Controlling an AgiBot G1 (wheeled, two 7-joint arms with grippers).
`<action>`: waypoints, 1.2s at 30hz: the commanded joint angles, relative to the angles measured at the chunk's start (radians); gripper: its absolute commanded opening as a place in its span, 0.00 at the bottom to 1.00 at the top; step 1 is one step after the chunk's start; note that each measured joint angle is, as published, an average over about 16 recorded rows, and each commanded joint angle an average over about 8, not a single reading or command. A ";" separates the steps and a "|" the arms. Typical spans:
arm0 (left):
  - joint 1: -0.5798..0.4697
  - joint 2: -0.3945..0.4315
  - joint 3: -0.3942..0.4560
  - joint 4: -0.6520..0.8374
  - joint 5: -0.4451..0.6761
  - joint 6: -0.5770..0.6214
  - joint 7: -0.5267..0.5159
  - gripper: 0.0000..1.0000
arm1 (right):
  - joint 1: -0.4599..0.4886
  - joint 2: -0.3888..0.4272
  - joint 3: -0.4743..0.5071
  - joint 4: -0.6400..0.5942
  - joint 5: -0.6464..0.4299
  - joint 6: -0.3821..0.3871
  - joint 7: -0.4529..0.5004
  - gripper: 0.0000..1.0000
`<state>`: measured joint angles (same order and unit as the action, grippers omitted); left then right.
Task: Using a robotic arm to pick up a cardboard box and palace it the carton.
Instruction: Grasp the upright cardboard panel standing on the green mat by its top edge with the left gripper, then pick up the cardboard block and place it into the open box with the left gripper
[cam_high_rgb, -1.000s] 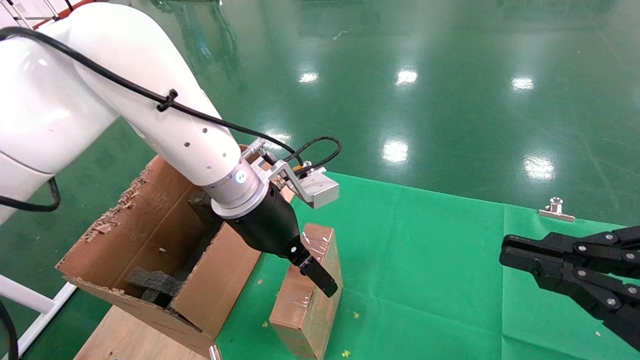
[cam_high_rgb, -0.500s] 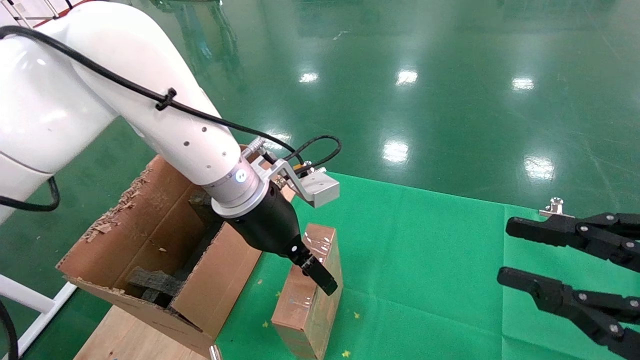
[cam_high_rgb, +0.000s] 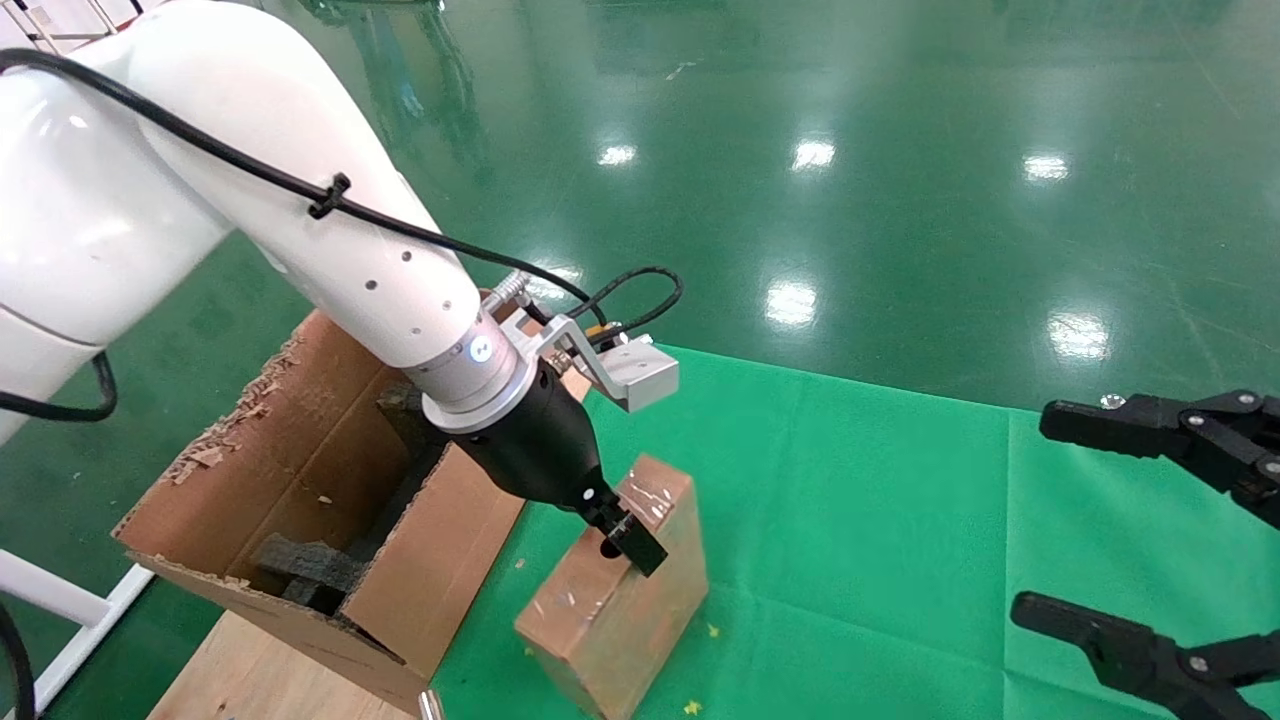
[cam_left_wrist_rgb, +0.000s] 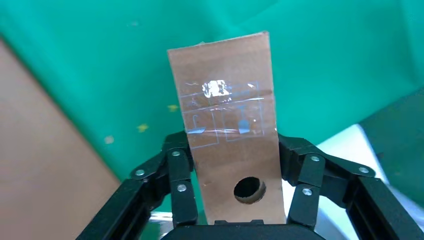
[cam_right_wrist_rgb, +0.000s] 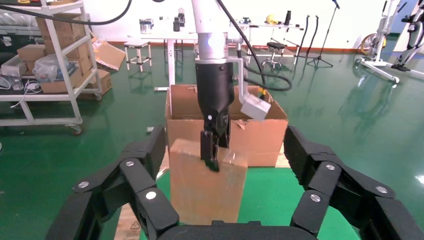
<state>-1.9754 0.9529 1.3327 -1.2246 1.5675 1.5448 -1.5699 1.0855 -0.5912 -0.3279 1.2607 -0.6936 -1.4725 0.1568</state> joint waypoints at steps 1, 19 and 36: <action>-0.008 -0.002 0.004 -0.005 0.012 0.002 0.005 0.00 | 0.000 0.000 0.000 0.000 0.000 0.000 0.000 1.00; -0.341 -0.340 -0.154 -0.048 0.053 0.006 0.249 0.00 | 0.000 0.000 0.000 0.000 0.000 0.000 0.000 1.00; -0.196 -0.460 -0.030 0.238 0.175 -0.102 0.577 0.00 | 0.000 0.000 -0.001 0.000 0.000 0.000 0.000 1.00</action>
<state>-2.1781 0.4992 1.2964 -0.9789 1.7350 1.4411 -0.9969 1.0857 -0.5910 -0.3284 1.2606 -0.6933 -1.4723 0.1565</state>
